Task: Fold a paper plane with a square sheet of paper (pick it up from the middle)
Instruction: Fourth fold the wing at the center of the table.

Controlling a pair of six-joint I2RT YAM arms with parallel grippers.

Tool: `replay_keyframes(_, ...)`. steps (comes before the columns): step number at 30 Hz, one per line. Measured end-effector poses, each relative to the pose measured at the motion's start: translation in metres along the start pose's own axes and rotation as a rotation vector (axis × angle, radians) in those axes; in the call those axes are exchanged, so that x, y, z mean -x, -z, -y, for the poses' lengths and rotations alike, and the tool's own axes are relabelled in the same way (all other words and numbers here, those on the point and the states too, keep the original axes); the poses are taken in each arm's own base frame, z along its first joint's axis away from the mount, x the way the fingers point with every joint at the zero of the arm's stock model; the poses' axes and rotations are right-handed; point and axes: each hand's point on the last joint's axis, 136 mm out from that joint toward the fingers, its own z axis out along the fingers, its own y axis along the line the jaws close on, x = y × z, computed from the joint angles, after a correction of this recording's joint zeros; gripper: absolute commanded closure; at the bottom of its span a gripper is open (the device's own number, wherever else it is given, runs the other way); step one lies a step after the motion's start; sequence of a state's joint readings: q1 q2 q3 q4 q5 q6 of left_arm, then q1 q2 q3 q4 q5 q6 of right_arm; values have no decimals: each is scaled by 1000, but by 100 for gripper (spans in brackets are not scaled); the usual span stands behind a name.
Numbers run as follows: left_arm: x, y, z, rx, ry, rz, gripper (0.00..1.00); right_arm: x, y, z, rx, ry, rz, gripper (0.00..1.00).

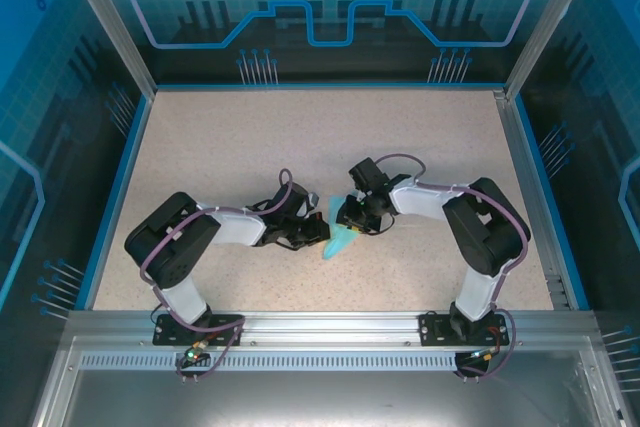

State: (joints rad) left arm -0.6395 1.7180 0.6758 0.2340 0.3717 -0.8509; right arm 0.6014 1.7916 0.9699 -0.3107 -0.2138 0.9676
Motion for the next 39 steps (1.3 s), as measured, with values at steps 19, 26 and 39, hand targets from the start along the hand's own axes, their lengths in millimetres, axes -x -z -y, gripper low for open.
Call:
replay_keyframes(19, -1, -1, -2, 40, -23, -35, 100, -3, 36, -28, 127, 188, 86, 82)
replay_keyframes(26, -1, -1, -2, 43, -21, -37, 100, -15, 3, -23, 128, 216, -8, 86)
replay_keyframes(39, -1, -2, -2, 51, -16, -43, 100, -15, -5, -12, 151, 222, 2, 87)
